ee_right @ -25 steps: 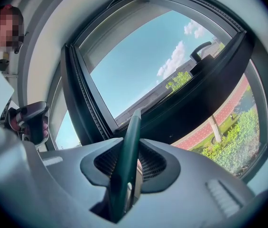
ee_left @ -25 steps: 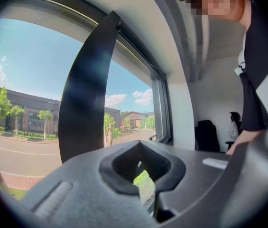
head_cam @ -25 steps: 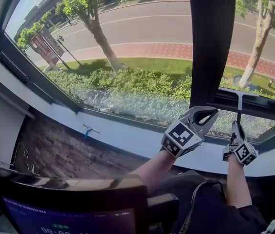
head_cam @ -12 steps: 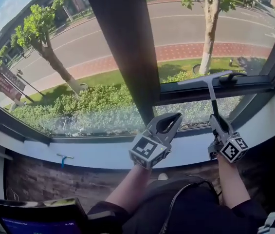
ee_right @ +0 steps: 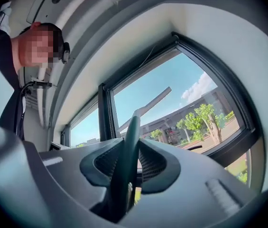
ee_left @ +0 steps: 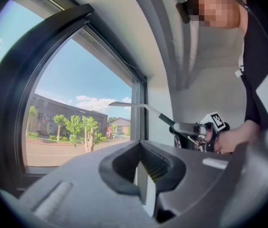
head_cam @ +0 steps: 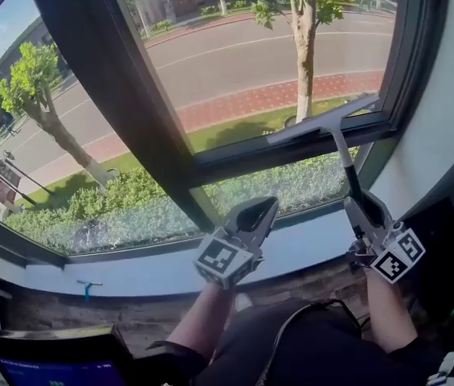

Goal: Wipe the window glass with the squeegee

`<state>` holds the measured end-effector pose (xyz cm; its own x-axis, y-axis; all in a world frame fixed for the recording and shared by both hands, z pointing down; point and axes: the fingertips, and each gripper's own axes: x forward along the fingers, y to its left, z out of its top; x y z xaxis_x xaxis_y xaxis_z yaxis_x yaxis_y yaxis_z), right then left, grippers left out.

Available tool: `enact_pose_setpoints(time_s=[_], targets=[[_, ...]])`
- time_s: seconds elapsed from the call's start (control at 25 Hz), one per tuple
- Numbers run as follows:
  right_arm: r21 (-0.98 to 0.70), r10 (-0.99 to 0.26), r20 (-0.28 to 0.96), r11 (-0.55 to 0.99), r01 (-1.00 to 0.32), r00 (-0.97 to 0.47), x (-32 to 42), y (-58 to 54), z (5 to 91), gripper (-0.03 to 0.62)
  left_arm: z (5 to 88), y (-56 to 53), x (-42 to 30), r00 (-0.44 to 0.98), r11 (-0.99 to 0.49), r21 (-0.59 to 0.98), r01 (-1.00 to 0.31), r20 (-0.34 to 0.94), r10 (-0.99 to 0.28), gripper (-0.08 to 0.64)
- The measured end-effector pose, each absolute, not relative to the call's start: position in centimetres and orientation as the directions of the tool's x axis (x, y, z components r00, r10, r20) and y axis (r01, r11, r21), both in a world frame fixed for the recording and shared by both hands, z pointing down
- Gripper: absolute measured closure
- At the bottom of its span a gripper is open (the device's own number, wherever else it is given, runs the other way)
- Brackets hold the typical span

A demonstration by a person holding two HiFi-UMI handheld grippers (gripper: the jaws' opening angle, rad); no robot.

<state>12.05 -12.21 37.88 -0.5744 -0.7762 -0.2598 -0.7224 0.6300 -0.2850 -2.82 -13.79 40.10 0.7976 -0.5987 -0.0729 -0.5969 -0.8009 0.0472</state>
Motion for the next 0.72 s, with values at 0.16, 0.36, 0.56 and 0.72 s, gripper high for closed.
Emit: enact_pose_setpoints(time_s=[0.16, 0.36, 0.56, 0.72], targets=[[-0.274, -0.79, -0.272, 0.612, -0.742, -0.55, 15.6, -9.1, 37.4, 0.492, 39.7, -11.8, 1.3, 0.834, -0.837, 0.025, -0.546, -0.076, -0.546, 0.557], [-0.276, -0.815, -0.272, 0.575, -0.77, -0.512, 18.6, -6.1, 38.3, 0.492, 39.9, -9.4, 5.2, 0.868, -0.87, 0.02, -0.492, -0.064, -0.492, 0.557], [-0.264, -0.837, -0.251, 0.542, -0.798, -0.486, 21.5, -4.4, 38.6, 0.492, 39.8, -8.0, 8.7, 0.883, -0.884, -0.016, -0.468, -0.062, -0.466, 0.557], [-0.238, -0.83, -0.251, 0.552, -0.799, -0.498, 22.3, -4.0, 37.7, 0.492, 38.5, -7.2, 10.6, 0.895, -0.896, -0.013, -0.443, -0.063, -0.442, 0.557]])
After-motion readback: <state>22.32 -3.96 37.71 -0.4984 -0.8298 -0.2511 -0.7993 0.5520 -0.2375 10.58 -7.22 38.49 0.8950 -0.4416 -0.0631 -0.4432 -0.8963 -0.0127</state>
